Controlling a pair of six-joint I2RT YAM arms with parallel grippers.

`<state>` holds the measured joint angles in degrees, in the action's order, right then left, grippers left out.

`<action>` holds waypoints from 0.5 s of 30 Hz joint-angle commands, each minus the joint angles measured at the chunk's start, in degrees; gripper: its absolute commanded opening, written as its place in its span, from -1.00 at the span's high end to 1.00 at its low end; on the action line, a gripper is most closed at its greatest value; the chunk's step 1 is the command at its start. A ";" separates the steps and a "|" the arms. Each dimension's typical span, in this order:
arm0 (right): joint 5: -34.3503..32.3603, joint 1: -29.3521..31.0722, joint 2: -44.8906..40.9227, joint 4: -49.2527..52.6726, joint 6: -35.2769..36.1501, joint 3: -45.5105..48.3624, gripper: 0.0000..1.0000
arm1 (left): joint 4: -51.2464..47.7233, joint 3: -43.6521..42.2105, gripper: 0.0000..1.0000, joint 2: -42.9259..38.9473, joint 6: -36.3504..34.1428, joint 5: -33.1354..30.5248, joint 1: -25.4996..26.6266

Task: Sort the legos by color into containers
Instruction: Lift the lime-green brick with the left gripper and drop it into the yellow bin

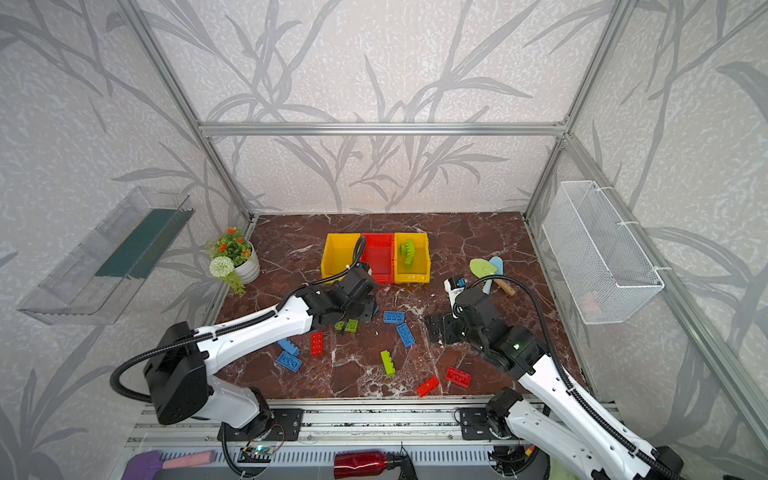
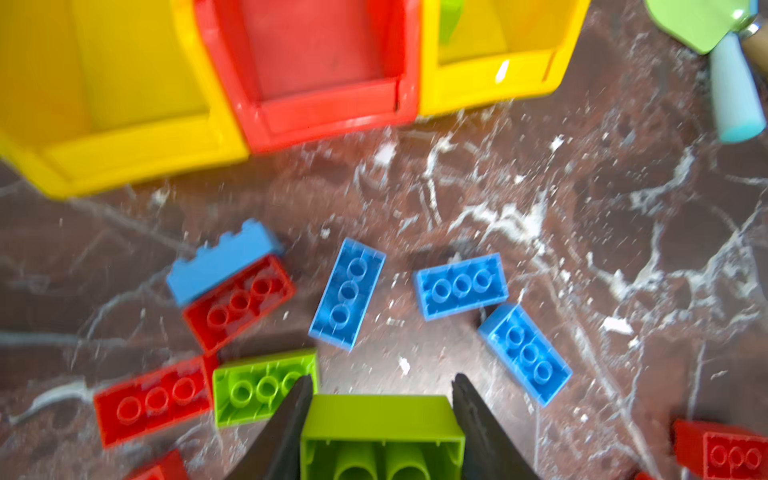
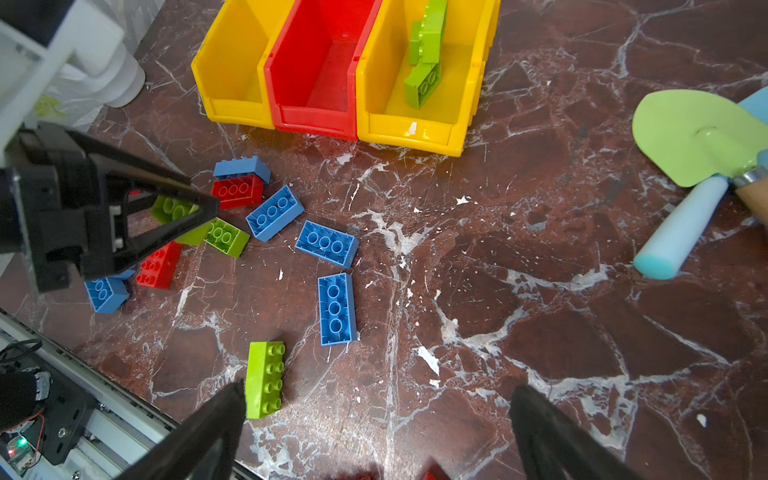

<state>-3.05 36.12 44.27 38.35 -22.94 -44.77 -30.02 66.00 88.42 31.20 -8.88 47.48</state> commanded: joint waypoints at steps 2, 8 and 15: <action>-0.55 -0.79 -1.62 1.47 -0.75 1.08 -0.99 | -4.51 11.79 0.24 8.05 -5.10 0.58 -2.04; -0.03 -2.43 -3.17 1.59 -0.70 1.68 -0.99 | -10.01 35.60 0.26 24.22 -9.31 2.60 -4.26; 2.11 -5.12 -4.82 1.00 -1.41 2.89 -0.99 | -21.71 69.35 0.27 45.53 -12.65 2.55 -5.71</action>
<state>-2.28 31.94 40.32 39.09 -23.62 -42.57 -43.29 126.17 128.75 21.52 -6.52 42.28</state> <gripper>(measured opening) 0.993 0.486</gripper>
